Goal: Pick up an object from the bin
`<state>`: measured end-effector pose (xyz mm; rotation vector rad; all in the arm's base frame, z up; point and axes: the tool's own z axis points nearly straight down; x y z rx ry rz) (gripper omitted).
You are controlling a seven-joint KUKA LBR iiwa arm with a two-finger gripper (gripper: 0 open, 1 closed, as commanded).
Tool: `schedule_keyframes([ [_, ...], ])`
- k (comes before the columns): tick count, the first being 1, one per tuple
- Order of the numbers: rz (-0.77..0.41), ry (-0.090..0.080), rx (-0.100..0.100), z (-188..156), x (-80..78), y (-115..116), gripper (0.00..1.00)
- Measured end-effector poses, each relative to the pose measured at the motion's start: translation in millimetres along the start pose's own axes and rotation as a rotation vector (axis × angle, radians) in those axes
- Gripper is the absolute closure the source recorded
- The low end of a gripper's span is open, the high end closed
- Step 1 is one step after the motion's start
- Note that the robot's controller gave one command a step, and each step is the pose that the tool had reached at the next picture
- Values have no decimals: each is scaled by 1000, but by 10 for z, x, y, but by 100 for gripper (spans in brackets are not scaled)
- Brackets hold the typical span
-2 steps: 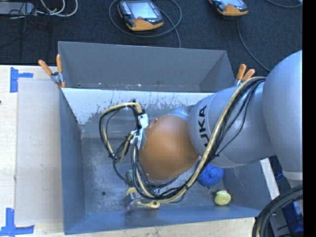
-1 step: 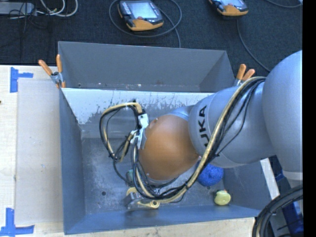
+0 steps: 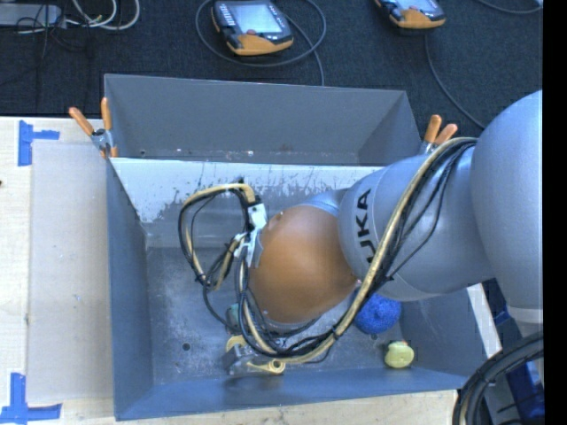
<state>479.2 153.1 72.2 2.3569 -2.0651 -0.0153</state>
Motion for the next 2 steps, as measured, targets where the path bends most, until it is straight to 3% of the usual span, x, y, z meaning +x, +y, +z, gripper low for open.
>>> schedule_keyframes([
  [1,-261,2,5,-5,-193,28,100],
  [2,-324,0,12,-1986,-262,-153,100],
])
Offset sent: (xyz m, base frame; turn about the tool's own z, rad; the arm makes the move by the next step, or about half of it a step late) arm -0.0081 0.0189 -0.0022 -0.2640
